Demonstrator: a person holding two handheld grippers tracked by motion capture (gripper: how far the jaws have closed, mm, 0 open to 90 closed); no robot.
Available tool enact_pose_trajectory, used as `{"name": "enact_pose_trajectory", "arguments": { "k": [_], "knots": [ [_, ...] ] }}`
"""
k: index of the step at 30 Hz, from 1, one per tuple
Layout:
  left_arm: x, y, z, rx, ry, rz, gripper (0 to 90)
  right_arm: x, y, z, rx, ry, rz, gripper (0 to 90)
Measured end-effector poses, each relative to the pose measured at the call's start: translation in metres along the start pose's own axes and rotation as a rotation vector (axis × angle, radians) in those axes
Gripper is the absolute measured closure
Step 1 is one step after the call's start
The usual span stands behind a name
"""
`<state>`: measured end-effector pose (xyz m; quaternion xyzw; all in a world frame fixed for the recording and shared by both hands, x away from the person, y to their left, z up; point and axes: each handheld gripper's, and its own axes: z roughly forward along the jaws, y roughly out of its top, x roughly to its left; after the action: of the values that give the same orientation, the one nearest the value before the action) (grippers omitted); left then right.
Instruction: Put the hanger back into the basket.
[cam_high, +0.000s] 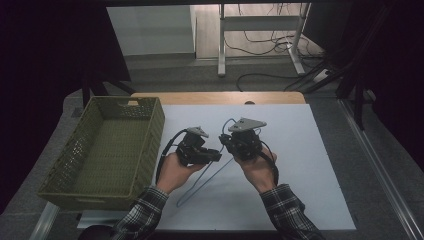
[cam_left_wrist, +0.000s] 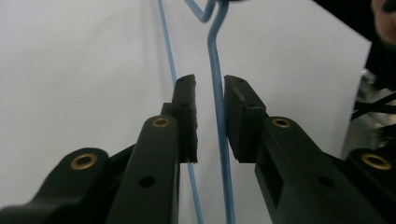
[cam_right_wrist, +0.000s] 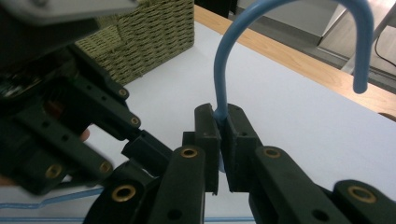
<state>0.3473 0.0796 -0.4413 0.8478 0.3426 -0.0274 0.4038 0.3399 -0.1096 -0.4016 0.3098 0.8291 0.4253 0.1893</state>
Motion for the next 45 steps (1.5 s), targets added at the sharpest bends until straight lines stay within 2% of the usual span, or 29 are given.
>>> {"name": "enact_pose_trajectory", "arguments": {
  "k": [4, 5, 8, 11, 15, 18, 19, 20, 24, 25, 27, 28, 29, 30, 31, 32, 33, 36, 37, 41, 44, 45],
  "knots": [
    [0.008, 0.001, 0.0, 0.012, -0.064, -0.029, 79.4, 0.001, -0.001, 0.0, 0.001, 0.011, -0.005, 85.9],
    [0.011, 0.0, 0.001, 0.018, -0.097, -0.042, 81.9, 0.002, -0.002, 0.001, 0.002, 0.012, -0.008, 85.9],
    [0.013, 0.0, 0.002, 0.026, -0.109, -0.055, 86.7, 0.002, -0.002, 0.002, 0.003, 0.017, -0.017, 85.9],
    [0.014, -0.002, 0.001, 0.02, -0.125, -0.082, 87.4, 0.002, -0.004, 0.003, 0.007, 0.028, -0.021, 85.6],
    [0.016, -0.002, -0.001, 0.014, -0.144, -0.093, 87.7, 0.0, -0.004, 0.0, -0.01, 0.04, -0.012, 84.0],
    [0.016, -0.001, -0.005, 0.006, -0.142, -0.1, 87.7, -0.003, -0.003, -0.006, -0.041, 0.058, 0.014, 76.9],
    [0.017, -0.001, -0.006, 0.003, -0.146, -0.11, 87.7, -0.003, -0.003, -0.006, -0.041, 0.058, 0.014, 76.9],
    [0.019, -0.001, -0.01, -0.005, -0.152, -0.123, 87.7, -0.005, -0.004, -0.013, -0.058, 0.057, 0.013, 73.0],
    [0.022, -0.001, -0.015, -0.015, -0.149, -0.133, 87.7, -0.01, -0.006, -0.022, -0.053, 0.059, 0.024, 66.9],
    [0.023, -0.002, -0.019, -0.024, -0.136, -0.138, 87.7, -0.013, -0.01, -0.028, -0.046, 0.061, 0.032, 61.1],
    [0.024, -0.002, -0.022, -0.026, -0.137, -0.137, 87.7, -0.017, -0.015, -0.033, -0.039, 0.072, 0.05, 54.2],
    [0.025, -0.002, -0.024, -0.033, -0.131, -0.141, 87.7, -0.017, -0.015, -0.033, -0.039, 0.072, 0.05, 54.2],
    [0.027, -0.002, -0.03, -0.04, -0.129, -0.148, 87.7, -0.02, -0.021, -0.038, -0.035, 0.081, 0.065, 46.3],
    [0.027, -0.002, -0.03, -0.04, -0.129, -0.148, 87.7, -0.02, -0.021, -0.038, -0.035, 0.081, 0.065, 46.3],
    [0.028, -0.001, -0.033, -0.043, -0.129, -0.149, 87.7, -0.022, -0.024, -0.04, -0.032, 0.086, 0.07, 42.3],
    [0.029, -0.001, -0.036, -0.05, -0.124, -0.152, 87.7, -0.025, -0.03, -0.044, -0.023, 0.091, 0.079, 34.4],
    [0.029, -0.001, -0.039, -0.055, -0.121, -0.154, 87.7, -0.025, -0.03, -0.044, -0.023, 0.091, 0.079, 34.4],
    [0.031, 0.002, -0.054, -0.082, -0.11, -0.16, 87.7, -0.029, -0.042, -0.05, -0.013, 0.094, 0.088, 20.0],
    [0.031, 0.002, -0.054, -0.082, -0.11, -0.16, 87.6, -0.03, -0.045, -0.052, -0.013, 0.09, 0.088, 16.8],
    [0.034, 0.005, -0.07, -0.107, -0.095, -0.17, 87.7, -0.032, -0.057, -0.058, -0.003, 0.092, 0.102, 9.4],
    [0.036, 0.007, -0.084, -0.125, -0.075, -0.183, 87.7, -0.033, -0.063, -0.061, 0.005, 0.088, 0.107, 8.5],
    [0.037, 0.008, -0.094, -0.14, -0.062, -0.187, 87.6, -0.033, -0.068, -0.065, 0.009, 0.078, 0.109, 7.3]
  ]
}}
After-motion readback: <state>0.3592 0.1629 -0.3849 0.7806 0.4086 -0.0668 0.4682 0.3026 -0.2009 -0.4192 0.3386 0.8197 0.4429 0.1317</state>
